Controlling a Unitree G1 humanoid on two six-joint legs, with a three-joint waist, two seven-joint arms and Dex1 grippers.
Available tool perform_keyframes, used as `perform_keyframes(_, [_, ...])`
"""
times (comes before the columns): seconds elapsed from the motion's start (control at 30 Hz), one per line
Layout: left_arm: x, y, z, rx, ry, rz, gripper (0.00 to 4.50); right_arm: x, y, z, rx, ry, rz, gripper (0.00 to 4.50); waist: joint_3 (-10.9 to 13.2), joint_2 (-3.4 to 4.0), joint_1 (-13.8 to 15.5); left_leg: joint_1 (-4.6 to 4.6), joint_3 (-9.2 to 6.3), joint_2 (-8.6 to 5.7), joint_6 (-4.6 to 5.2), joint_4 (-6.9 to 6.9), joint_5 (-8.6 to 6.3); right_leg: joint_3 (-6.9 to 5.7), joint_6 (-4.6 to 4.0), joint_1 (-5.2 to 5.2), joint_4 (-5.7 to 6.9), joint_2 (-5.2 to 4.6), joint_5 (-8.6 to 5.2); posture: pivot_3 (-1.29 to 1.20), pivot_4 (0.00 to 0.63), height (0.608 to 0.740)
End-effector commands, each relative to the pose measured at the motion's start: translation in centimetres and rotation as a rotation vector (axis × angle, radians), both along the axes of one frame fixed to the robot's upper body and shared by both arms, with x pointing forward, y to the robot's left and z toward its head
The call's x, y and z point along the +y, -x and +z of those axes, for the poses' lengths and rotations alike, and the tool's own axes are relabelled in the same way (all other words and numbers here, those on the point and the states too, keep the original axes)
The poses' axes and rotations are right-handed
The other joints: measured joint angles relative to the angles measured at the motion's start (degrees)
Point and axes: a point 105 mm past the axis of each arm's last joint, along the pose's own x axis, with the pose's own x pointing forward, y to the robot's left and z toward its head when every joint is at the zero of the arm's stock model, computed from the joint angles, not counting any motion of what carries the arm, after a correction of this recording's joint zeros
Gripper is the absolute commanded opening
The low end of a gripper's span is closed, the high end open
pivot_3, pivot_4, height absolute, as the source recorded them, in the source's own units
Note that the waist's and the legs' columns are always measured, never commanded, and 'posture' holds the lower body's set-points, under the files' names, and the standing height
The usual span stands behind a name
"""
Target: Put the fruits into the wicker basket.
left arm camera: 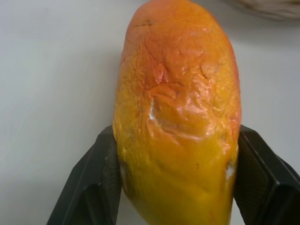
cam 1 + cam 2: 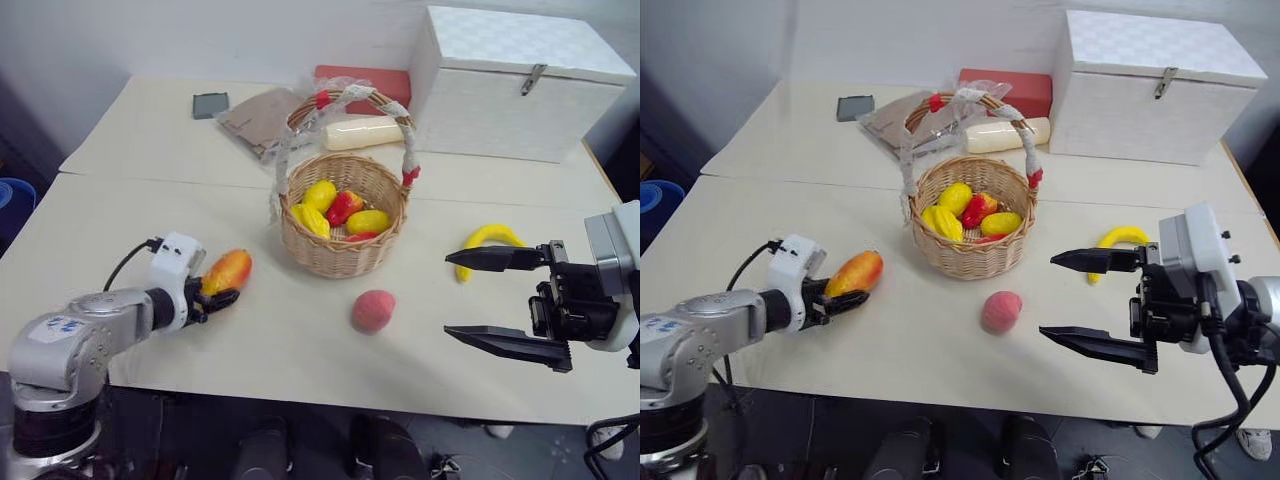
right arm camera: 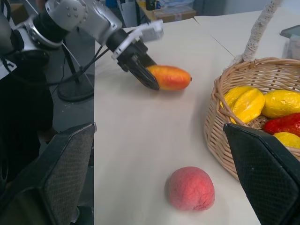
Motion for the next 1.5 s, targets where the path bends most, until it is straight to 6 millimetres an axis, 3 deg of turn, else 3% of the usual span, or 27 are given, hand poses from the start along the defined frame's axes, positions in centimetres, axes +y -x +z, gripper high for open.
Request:
perform_keyframes(0.03, [-0.5,2.2,4.8,-0.136,0.009,-0.279,2.61,-0.3,0.1,0.6,-0.043,-0.007,0.001,4.5,0.02,-0.01,-0.1,-0.01,0.03,0.01,-0.01,-0.01,-0.01,-0.01,-0.02,-0.03,-0.01,0.0,-0.01,0.0,0.15,0.74])
perform_keyframes(0.13, [-1.5,2.6,7.3,-0.175,-0.002,-0.438,2.61,-0.3,-0.2,0.5,-0.046,-0.006,-0.002,4.5,0.06,0.06,0.2,0.0,0.07,0.0,0.05,-0.02,-0.06,-0.01,-0.03,-0.02,-0.06,0.0,-0.01,0.0,0.15,0.74])
perform_keyframes(0.3, [-5.8,-0.2,9.4,-0.236,-0.007,-0.538,2.61,-0.2,-0.2,0.6,-0.06,-0.008,-0.012,4.5,0.1,0.12,1.35,-0.05,-0.03,-0.17,0.31,0.0,-0.03,0.0,0.17,0.09,-0.17,0.13,0.15,0.0,0.15,0.74])
perform_keyframes(0.47, [-10.1,-5.4,10.2,-0.281,-0.007,-0.425,2.61,-0.3,0.2,0.4,-0.07,0.0,-0.046,4.5,0.15,0.04,1.47,-0.18,0.05,-0.24,0.41,0.06,0.05,0.07,0.44,0.11,-0.31,0.24,0.34,0.0,0.15,0.74])
perform_keyframes(0.73, [-14.8,-8.6,9.1,-0.261,0.0,-0.389,2.61,-0.6,1.0,-0.1,-0.085,-0.009,-0.113,4.5,0.18,-0.02,0.46,-0.29,0.27,-0.14,0.49,0.06,0.07,-0.06,0.6,0.04,-0.45,0.52,0.44,0.0,0.15,0.74])
perform_keyframes(0.83, [-15.6,-8.4,9.1,-0.248,0.047,-0.424,3.61,-0.6,1.2,-0.4,-0.085,-0.011,-0.136,4.5,0.2,-0.05,0.29,-0.29,0.29,-0.12,0.48,0.09,0.07,-0.06,0.61,0.04,-0.47,0.55,0.45,0.0,0.15,0.74])
perform_keyframes(0.93, [-15.5,-8.2,9.9,-0.264,0.084,-0.444,4.47,-0.9,1.2,-0.7,-0.088,-0.003,-0.174,4.5,0.2,-0.05,0.21,-0.22,0.35,-0.12,0.49,0.12,0.07,0.0,0.62,0.03,-0.6,0.52,0.46,0.0,0.15,0.74])
perform_keyframes(1.03, [-15.3,-7.5,10.7,-0.291,0.123,-0.488,4.47,-1.1,1.1,-0.8,-0.09,-0.004,-0.2,4.5,0.2,-0.05,0.2,-0.16,0.35,-0.1,0.48,0.12,0.08,0.05,0.58,0.04,-0.56,0.51,0.49,0.0,0.15,0.74])
perform_keyframes(1.13, [-14.0,-4.6,12.7,-0.335,0.234,-0.642,4.47,-1.1,0.4,-1.1,-0.092,0.008,-0.238,4.5,0.19,-0.05,-0.11,-0.13,0.37,-0.06,0.46,0.12,0.09,0.11,0.5,0.03,-0.54,0.51,0.54,0.0,0.15,0.74])
perform_keyframes(1.23, [-11.7,-2.4,13.1,-0.349,0.244,-0.743,4.47,-1.1,-0.2,-2.3,-0.099,0.075,-0.262,4.5,0.19,-0.03,-0.72,-0.11,0.36,-0.02,0.41,0.09,0.11,0.21,0.48,0.03,-0.53,0.53,0.53,0.0,0.15,0.74])
perform_keyframes(1.37, [-7.0,0.5,10.5,-0.272,0.077,-0.874,4.47,-1.1,-1.1,-4.1,-0.035,0.112,-0.258,4.5,0.18,-0.02,-1.45,0.04,0.57,-0.03,0.37,0.04,0.1,0.2,0.47,0.02,-0.48,0.6,0.52,0.0,0.15,0.74])
perform_keyframes(1.5, [-4.9,1.1,7.9,-0.209,-0.087,-0.911,4.47,-0.6,-2.8,-6.0,-0.067,0.133,-0.276,4.5,0.19,-0.03,-1.0,0.04,0.6,-0.01,0.38,0.08,0.05,0.17,0.44,-0.01,-0.51,0.59,0.52,0.0,0.15,0.74])
